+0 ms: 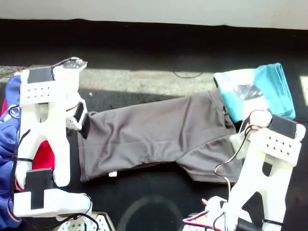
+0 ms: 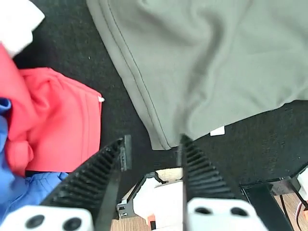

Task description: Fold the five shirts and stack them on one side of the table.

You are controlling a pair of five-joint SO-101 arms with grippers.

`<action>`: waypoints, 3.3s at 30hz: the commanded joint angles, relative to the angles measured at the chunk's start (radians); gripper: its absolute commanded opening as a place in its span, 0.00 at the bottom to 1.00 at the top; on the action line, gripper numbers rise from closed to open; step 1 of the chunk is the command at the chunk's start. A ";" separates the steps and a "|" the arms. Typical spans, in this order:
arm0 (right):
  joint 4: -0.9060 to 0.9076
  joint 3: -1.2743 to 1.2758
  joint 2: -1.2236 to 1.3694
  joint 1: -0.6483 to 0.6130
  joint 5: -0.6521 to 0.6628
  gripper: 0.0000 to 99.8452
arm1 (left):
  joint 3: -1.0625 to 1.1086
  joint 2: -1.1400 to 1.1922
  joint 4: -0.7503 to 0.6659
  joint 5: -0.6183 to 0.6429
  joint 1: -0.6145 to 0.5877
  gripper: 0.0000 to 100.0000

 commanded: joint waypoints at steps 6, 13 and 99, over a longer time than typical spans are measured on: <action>-0.260 -0.056 0.104 -0.325 -0.244 0.01 | -0.024 0.168 -0.233 0.132 0.140 0.01; -0.449 -0.139 0.450 -0.343 -0.288 0.01 | -0.153 0.440 -0.341 0.198 0.131 0.01; -0.398 0.519 0.039 -0.242 0.109 0.13 | 0.622 -0.097 -0.641 0.103 0.245 0.01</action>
